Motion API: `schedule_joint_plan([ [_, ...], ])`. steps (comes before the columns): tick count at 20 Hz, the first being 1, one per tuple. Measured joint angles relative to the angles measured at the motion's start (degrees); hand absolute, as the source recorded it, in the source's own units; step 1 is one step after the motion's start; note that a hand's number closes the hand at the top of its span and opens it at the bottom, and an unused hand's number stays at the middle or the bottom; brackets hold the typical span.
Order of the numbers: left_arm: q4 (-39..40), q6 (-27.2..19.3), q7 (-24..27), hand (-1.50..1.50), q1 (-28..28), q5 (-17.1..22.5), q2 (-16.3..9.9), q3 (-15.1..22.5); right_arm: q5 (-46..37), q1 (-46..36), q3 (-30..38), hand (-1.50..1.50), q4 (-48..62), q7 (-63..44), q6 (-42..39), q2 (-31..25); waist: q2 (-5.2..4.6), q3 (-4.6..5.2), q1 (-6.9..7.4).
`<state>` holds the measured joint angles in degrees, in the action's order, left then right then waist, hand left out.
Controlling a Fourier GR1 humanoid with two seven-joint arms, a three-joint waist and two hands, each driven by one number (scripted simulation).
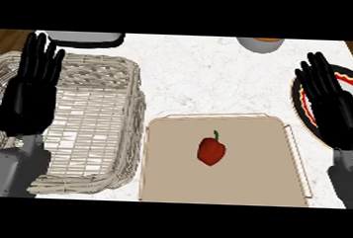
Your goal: Pick the bell pepper from the tray and place it in the plate
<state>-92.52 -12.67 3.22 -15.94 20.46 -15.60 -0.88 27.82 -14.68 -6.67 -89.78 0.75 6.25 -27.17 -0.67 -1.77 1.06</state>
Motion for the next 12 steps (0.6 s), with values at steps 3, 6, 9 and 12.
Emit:
schedule_joint_plan([
  [3, 0.9, 0.0, -3.3, 0.0, 2.0, -0.6, -1.2, 0.5, -2.0, 0.9, 1.5, 1.5, -1.8, -0.3, 4.3, 0.0, 0.73, 0.56, -1.02],
  [6, 2.3, 0.6, -7.6, 0.0, 2.8, 1.9, -2.0, -1.0, -5.2, 1.5, 5.0, 1.5, -2.3, 0.1, 10.6, -1.3, 1.21, 0.49, -2.77],
  [9, 0.5, 1.2, -12.0, 0.0, 4.2, 3.2, -3.2, -1.6, -12.7, 5.4, 6.3, -1.5, 1.1, -1.6, 16.7, -6.2, 0.97, 0.41, -4.73],
  [12, -0.4, 1.8, -14.6, 0.0, 5.4, 3.5, -3.4, -1.7, -16.8, 8.6, 8.4, -1.5, 1.2, -0.9, 25.5, -4.5, 1.59, 0.12, -5.95],
])
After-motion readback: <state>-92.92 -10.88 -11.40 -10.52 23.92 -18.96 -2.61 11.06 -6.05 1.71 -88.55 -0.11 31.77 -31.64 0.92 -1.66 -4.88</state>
